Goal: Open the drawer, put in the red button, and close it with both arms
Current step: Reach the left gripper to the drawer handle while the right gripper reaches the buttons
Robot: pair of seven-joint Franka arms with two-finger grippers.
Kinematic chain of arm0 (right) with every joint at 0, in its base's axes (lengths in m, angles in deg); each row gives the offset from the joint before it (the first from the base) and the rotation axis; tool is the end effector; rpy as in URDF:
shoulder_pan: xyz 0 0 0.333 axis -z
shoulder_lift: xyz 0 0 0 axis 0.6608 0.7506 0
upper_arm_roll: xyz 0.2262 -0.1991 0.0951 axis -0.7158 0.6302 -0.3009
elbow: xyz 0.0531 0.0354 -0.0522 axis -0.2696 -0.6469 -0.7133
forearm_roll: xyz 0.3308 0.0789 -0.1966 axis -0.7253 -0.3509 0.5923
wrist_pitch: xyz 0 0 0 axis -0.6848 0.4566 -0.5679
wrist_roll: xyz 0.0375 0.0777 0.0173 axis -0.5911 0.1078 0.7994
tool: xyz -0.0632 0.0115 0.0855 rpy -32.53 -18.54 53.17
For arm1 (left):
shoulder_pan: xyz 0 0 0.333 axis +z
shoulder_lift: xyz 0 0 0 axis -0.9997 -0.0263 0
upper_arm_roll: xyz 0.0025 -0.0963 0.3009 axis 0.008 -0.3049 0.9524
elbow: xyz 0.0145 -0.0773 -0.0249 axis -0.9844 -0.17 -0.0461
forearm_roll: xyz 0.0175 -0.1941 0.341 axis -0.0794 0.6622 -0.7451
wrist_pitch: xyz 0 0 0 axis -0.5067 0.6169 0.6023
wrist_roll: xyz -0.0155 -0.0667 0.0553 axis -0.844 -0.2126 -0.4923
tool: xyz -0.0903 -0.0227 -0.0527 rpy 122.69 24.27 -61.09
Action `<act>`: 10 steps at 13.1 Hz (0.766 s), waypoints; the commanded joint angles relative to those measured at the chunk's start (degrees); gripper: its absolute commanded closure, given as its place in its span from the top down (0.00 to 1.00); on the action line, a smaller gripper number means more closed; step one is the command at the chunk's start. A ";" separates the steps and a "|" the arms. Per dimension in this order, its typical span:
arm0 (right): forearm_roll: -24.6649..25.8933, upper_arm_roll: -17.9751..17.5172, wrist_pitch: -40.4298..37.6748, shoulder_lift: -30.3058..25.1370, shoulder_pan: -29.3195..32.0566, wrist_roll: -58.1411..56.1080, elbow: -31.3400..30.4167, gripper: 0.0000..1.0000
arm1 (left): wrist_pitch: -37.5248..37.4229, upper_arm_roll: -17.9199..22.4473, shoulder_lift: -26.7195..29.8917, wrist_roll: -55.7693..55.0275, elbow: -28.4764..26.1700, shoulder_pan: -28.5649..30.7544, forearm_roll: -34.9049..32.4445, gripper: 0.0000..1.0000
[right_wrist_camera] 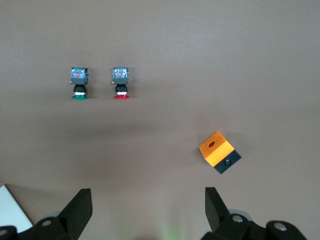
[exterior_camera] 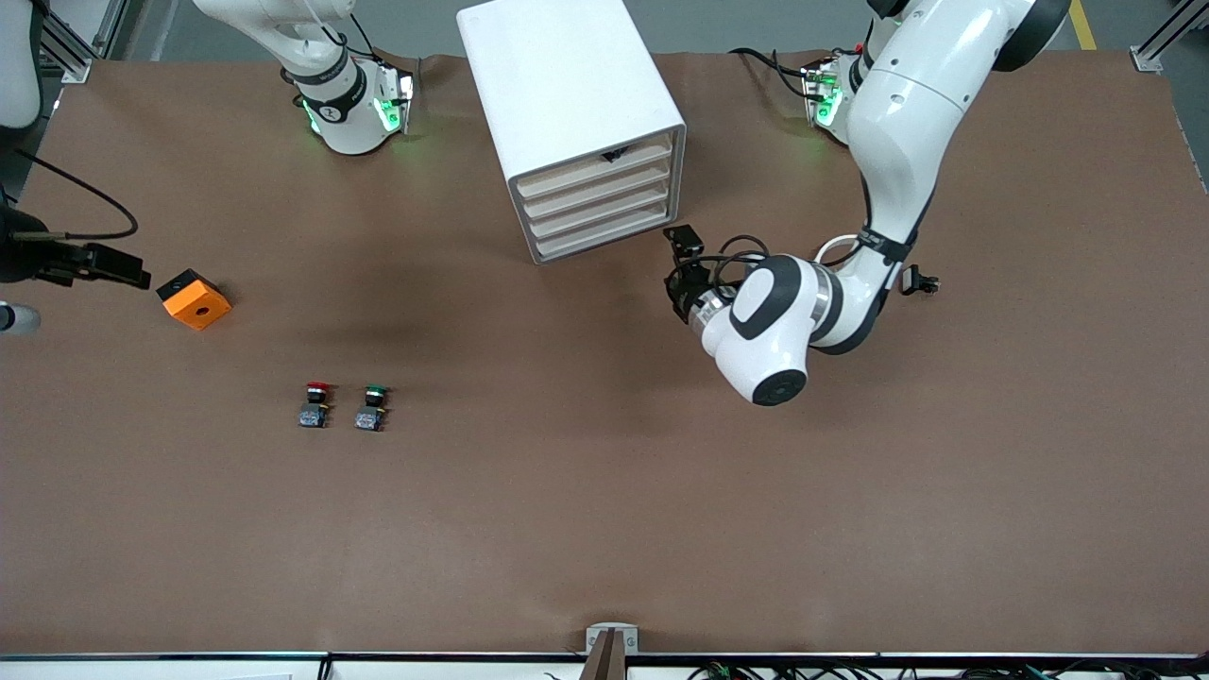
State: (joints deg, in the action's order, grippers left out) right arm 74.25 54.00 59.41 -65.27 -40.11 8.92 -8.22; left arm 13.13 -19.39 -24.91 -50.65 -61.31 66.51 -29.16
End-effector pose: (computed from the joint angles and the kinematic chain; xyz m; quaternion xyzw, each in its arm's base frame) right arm 0.5796 -0.0690 0.5416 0.9965 -0.0241 -0.0792 0.0107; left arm 0.5109 -0.3914 0.2341 -0.5224 -0.6851 0.4419 0.2498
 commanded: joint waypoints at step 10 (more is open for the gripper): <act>-6.47 -0.66 43.26 9.46 -1.78 2.48 -22.92 1.00 | -5.57 0.23 -4.00 -11.27 0.87 -5.79 7.74 0.65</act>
State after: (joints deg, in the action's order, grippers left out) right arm 68.53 53.27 99.32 -57.86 -41.33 10.47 -30.64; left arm 9.52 -19.45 -28.90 -60.41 -61.26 60.93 -22.89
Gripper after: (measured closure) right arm 0.000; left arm 0.344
